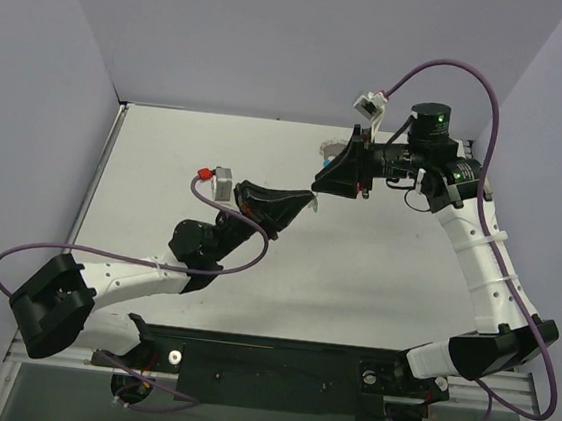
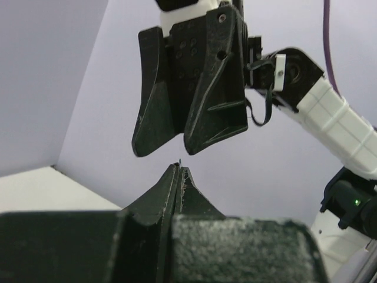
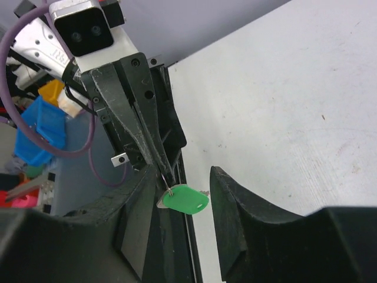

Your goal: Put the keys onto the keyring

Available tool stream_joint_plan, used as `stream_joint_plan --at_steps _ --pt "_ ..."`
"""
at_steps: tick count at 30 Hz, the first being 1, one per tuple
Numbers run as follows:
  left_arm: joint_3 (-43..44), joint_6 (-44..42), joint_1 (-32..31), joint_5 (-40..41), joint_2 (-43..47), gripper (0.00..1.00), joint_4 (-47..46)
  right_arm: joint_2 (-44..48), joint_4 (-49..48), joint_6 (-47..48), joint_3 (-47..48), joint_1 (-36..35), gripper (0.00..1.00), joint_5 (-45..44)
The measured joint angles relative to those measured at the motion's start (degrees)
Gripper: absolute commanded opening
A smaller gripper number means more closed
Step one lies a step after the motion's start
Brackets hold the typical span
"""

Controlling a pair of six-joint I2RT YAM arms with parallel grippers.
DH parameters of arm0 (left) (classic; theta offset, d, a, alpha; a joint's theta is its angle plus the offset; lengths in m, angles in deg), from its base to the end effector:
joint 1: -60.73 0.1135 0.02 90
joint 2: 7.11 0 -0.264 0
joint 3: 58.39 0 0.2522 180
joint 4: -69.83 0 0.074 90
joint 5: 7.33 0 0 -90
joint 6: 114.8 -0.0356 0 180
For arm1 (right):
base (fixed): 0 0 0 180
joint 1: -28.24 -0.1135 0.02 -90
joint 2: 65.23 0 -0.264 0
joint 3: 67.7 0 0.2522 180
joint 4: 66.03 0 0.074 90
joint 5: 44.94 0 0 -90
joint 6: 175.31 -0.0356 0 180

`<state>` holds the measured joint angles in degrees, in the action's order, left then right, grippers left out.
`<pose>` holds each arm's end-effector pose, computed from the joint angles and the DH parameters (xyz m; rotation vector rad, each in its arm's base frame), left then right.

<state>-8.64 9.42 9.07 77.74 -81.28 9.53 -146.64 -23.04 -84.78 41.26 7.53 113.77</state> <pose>0.1628 -0.2108 0.3274 0.2437 1.0123 -1.4163 0.2576 0.1329 0.4680 -1.1489 1.4646 1.3315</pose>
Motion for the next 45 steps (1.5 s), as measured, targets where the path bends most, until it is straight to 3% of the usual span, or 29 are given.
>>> stream_joint_plan --at_steps 6,14,18,22,36,45 --pt "5.9 -0.39 0.0 1.86 -0.63 0.0 -0.2 0.39 -16.04 -19.56 -0.35 0.52 0.34 0.33" --pt "8.22 -0.37 0.0 4.79 -0.74 0.0 -0.35 0.83 -55.69 -55.19 -5.73 1.66 0.32 0.76" --pt "8.22 -0.37 0.0 6.95 -0.74 0.0 -0.33 0.85 -66.6 -64.48 -6.84 1.92 0.32 0.79" --pt "8.24 -0.37 0.02 8.87 -0.74 0.0 -0.33 0.87 -69.35 -66.62 -9.03 1.92 0.32 0.76" --pt "9.81 -0.42 0.09 10.67 0.33 0.0 -0.33 0.85 -63.84 -61.22 -14.01 1.46 0.31 0.02" --pt "10.56 -0.42 0.11 10.88 0.33 0.0 -0.44 0.85 -59.93 -57.2 -15.41 -0.39 0.21 -0.28"
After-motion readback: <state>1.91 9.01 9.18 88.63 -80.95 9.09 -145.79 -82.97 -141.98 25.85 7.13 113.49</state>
